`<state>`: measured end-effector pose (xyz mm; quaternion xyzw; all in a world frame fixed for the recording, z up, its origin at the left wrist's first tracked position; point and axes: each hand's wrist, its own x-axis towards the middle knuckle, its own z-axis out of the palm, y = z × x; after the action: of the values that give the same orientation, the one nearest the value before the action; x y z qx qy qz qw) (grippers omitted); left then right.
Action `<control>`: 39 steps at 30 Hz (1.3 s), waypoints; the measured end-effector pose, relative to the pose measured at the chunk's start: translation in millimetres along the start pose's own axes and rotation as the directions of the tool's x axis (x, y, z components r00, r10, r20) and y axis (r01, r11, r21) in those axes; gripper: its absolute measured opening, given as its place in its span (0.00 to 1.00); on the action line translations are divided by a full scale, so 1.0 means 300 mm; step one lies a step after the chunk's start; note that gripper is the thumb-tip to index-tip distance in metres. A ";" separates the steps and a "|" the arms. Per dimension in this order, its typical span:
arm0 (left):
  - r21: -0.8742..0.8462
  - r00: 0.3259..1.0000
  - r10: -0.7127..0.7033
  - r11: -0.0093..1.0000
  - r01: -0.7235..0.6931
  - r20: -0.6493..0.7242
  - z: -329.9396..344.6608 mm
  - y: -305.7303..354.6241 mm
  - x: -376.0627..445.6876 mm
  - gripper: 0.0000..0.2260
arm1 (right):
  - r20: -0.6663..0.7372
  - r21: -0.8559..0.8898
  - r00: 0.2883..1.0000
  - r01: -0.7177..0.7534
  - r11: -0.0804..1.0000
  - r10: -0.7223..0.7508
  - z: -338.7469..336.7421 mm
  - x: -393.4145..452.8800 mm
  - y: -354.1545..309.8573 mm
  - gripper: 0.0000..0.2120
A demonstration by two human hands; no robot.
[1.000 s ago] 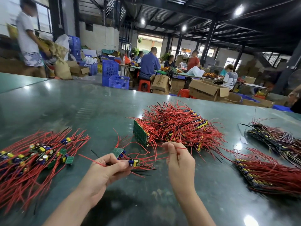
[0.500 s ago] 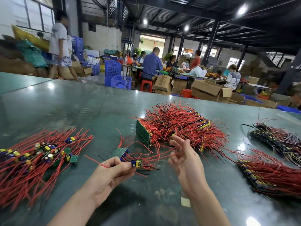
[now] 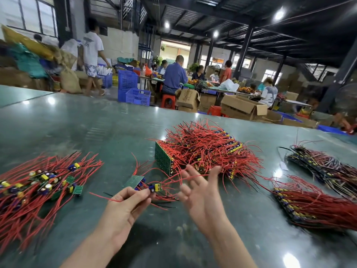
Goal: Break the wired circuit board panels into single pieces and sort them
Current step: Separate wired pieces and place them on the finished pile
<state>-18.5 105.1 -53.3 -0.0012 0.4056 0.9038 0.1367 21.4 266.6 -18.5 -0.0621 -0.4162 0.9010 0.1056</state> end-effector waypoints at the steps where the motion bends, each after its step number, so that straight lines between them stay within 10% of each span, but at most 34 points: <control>1: -0.006 1.000 0.014 1.000 -0.014 -0.012 0.006 -0.010 -0.001 0.15 | 0.009 -0.156 1.000 0.020 0.988 -0.019 0.007 -0.005 0.023 0.29; 5: 0.069 0.998 0.062 0.996 -0.060 -0.019 0.019 -0.044 -0.011 0.11 | 0.118 -0.650 0.976 0.215 0.729 -0.183 0.006 -0.022 0.096 0.04; 18: 0.320 0.988 0.137 0.935 -0.151 0.069 0.017 -0.030 -0.031 0.07 | 0.137 -0.636 0.963 0.265 0.725 -0.232 0.025 -0.048 0.107 0.10; 24: 0.250 0.997 -0.003 0.968 -0.018 0.084 0.013 -0.016 -0.020 0.08 | 0.164 -0.593 0.972 0.233 0.771 -0.168 0.024 -0.046 0.078 0.10; 39: 0.137 0.987 0.158 0.978 -0.155 -0.010 -0.015 0.035 0.013 0.05 | -0.042 -0.526 0.964 0.201 0.826 -0.262 -0.012 -0.010 0.047 0.07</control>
<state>-25.5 96.1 -49.1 0.0304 0.4662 0.8821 0.0606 23.0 259.6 -31.6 -0.0877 -0.6406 0.7313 0.2169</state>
